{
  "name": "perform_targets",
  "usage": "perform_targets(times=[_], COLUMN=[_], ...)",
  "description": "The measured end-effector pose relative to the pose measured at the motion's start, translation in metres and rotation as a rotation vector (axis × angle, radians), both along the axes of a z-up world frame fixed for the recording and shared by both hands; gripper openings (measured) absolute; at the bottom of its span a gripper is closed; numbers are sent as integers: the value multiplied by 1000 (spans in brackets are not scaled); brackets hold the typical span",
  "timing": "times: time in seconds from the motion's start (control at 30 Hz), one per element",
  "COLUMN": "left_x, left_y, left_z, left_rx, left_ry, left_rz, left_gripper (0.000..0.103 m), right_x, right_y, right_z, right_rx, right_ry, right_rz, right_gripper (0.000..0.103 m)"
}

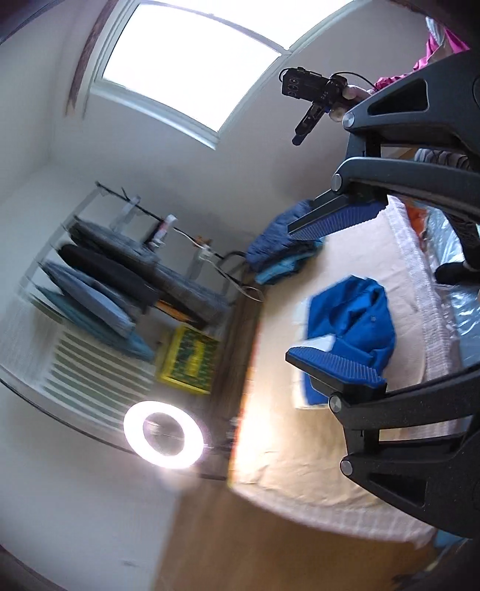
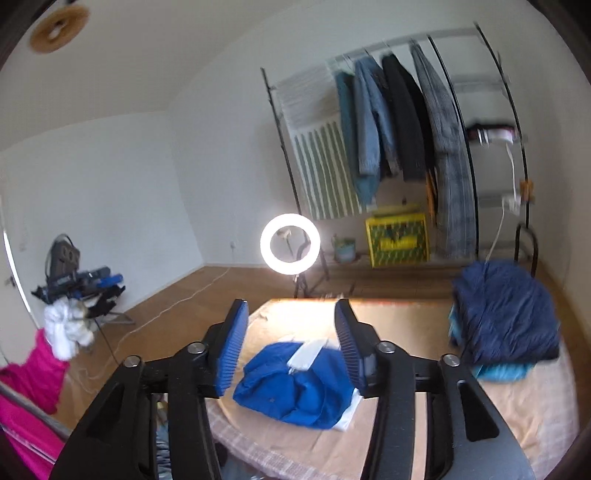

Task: Fold large clothes
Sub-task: 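Lower the flipped jacket onto the bed and open both tools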

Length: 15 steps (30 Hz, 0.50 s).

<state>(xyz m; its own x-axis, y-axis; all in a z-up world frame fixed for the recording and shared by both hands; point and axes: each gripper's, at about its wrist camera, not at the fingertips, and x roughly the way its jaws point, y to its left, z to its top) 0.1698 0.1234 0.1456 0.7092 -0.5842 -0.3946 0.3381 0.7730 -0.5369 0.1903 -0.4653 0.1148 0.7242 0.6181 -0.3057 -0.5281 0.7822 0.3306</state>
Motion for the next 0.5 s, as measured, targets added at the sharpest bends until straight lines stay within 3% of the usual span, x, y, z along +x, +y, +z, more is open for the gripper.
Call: perform_targets(times=[0.27,0.4,0.5], left_x=[102,136,154], left_y=[-9,-16,-12], left_z=[-176,-234,-270], left_rx=[-140,-72,-94], left_ry=[365,456,516], left_rz=[27,59,90], left_gripper=[62,62,62], right_x=[68,106,130], right_y=[30,47,58], right_z=[-121,-185,-226], right_rx=[17,23,26], right_ry=[290,469,565], right_rz=[-32,-47,-60], right_gripper=[61,61,61])
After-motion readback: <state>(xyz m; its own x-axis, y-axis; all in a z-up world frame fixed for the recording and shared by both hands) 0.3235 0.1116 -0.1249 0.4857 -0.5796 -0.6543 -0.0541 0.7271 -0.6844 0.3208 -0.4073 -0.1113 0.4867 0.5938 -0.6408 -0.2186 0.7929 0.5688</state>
